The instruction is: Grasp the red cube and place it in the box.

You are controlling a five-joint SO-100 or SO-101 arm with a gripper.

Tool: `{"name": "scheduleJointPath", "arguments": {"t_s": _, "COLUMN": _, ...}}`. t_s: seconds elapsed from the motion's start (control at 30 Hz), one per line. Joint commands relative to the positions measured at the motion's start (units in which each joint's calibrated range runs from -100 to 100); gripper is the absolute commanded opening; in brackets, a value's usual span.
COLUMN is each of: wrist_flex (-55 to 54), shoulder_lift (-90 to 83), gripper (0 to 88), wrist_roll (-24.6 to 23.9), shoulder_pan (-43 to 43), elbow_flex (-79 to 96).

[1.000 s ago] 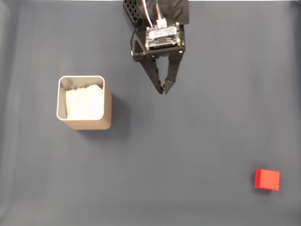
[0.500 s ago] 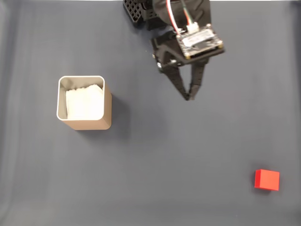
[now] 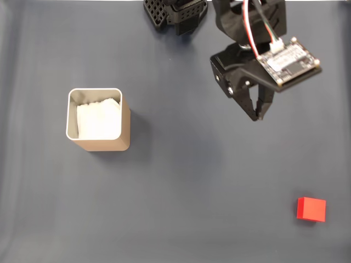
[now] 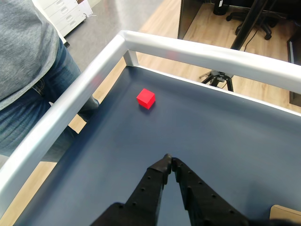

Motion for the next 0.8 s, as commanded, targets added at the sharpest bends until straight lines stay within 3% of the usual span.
{"name": "scheduleJointPath", "arguments": {"t_s": 0.0, "wrist_flex": 0.2, "shoulder_lift": 2.6, "gripper": 0.1, "wrist_roll": 0.0, "shoulder_pan": -0.7, "elbow_flex": -5.2}}
{"name": "scheduleJointPath", "arguments": {"t_s": 0.77, "wrist_flex": 3.1, "shoulder_lift": 30.5, "gripper": 3.4, "wrist_roll": -0.7, "shoulder_pan": -1.7, "elbow_flex": -29.2}}
